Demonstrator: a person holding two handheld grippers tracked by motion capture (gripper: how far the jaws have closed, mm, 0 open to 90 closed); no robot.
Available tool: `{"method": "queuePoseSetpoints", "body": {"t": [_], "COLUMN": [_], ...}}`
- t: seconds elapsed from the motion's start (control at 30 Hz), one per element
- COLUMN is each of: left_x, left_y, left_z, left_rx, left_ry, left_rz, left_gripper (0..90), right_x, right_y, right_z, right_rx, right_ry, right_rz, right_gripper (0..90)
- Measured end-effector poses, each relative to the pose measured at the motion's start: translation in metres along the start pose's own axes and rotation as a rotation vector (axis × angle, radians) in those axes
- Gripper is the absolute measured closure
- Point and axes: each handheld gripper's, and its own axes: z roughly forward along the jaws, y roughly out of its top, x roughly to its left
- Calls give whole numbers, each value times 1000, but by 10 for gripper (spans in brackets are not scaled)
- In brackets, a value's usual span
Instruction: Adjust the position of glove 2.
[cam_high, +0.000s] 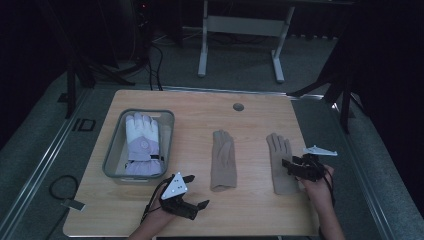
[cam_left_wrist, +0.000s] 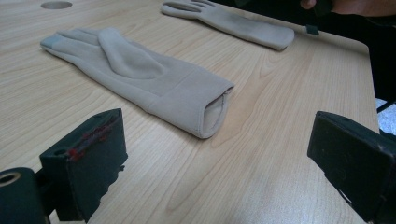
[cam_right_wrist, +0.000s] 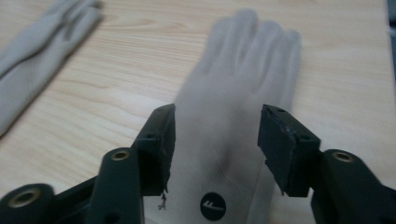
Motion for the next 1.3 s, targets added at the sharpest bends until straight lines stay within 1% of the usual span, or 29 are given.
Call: {"method": "queuePoseSetpoints", "body": {"t": [0.07, 0.13, 0.17, 0.2, 0.27, 0.3, 0.33, 0.37, 0.4, 0.43, 0.47, 0.53, 0.6, 0.63, 0.7, 0.73, 0.77, 0.8, 0.83, 0.87, 0.9, 0.93, 1.0, 1.1, 1.13, 1.17, 1.2, 1.23, 1.3], "left_x": [0, 0, 0, 0, 0, 0, 0, 0, 0, 0, 0, 0, 0, 0, 0, 0, 0, 0, 0, 0, 0, 0, 0, 0, 1, 1, 1, 1, 1], "left_y": [0, 0, 0, 0, 0, 0, 0, 0, -1, -1, -1, -1, -1, -1, -1, -2, -2, -2, -2, -2, -1, -1, -1, -1, -1, -1, -1, -1, -1], "left_z": [0, 0, 0, 0, 0, 0, 0, 0, 0, 0, 0, 0, 0, 0, 1, 1, 1, 1, 1, 1, 1, 0, 0, 0, 0, 0, 0, 0, 0], "left_rx": [-1, -3, -4, -3, -3, -3, -2, -1, 1, 1, 1, 1, 2, 2, 1, 2, 2, 4, 5, 4, 4, 4, 2, 2, 2, 2, 1, 0, 2], "left_ry": [0, 0, 1, 1, -1, -1, -1, -2, -2, -3, -3, -3, -4, -3, -6, -5, -6, -5, -4, -5, -5, -4, -5, -3, -3, -2, -2, -2, 0], "left_rz": [-2, -5, -5, -4, -3, -3, -3, -3, -3, -2, -2, -2, -3, -3, -5, -4, -4, -3, 0, 0, 0, 1, -1, 0, -1, 0, -2, -2, 0], "left_gripper": [46, 46, 46, 46, 46, 46, 46, 46, 46, 46, 46, 46, 46, 46, 46, 46, 46, 46, 46, 46, 46, 46, 46, 46, 46, 46, 46, 46, 46], "right_x": [-4, -9, -11, -14, -20, -21, -23, -24, -24, -24, -24, -23, -22, -22, -18, -16, -15, -15, -13, -12, -10, -9, -8, -3, -1, 2, 3, 6, 10], "right_y": [1, 2, 2, 2, 2, 2, 1, 0, -1, -2, -4, -6, -10, -11, -14, -15, -15, -15, -15, -14, -13, -12, -11, -9, -7, -4, -2, 2, 9], "right_z": [0, 0, 1, 2, 6, 8, 10, 12, 13, 15, 17, 21, 25, 27, 28, 28, 28, 28, 28, 28, 28, 28, 28, 25, 23, 21, 19, 16, 12], "right_rx": [-12, -35, -33, -30, -16, -13, -2, 0, 5, 17, 18, 33, 45, 55, 43, 40, 39, 38, 39, 46, 54, 58, 62, 43, 34, 21, 13, -2, -25], "right_ry": [30, 55, 64, 63, 90, 86, 102, 113, 107, 114, 130, 123, 120, 112, 93, 87, 86, 82, 72, 60, 47, 35, 25, -6, -16, -29, -31, -47, -56], "right_rz": [-66, -148, -165, -172, -193, -193, -193, -207, -214, -213, -207, -206, -208, -212, -232, -235, -229, -231, -228, -203, -169, -146, -91, -51, -47, -24, -11, 0, 20], "right_gripper": [518, 530, 543, 549, 551, 552, 552, 549, 549, 548, 534, 510, 508, 519, 548, 587, 639, 733, 782, 798, 807, 817, 829, 836, 836, 835, 836, 835, 835]}}
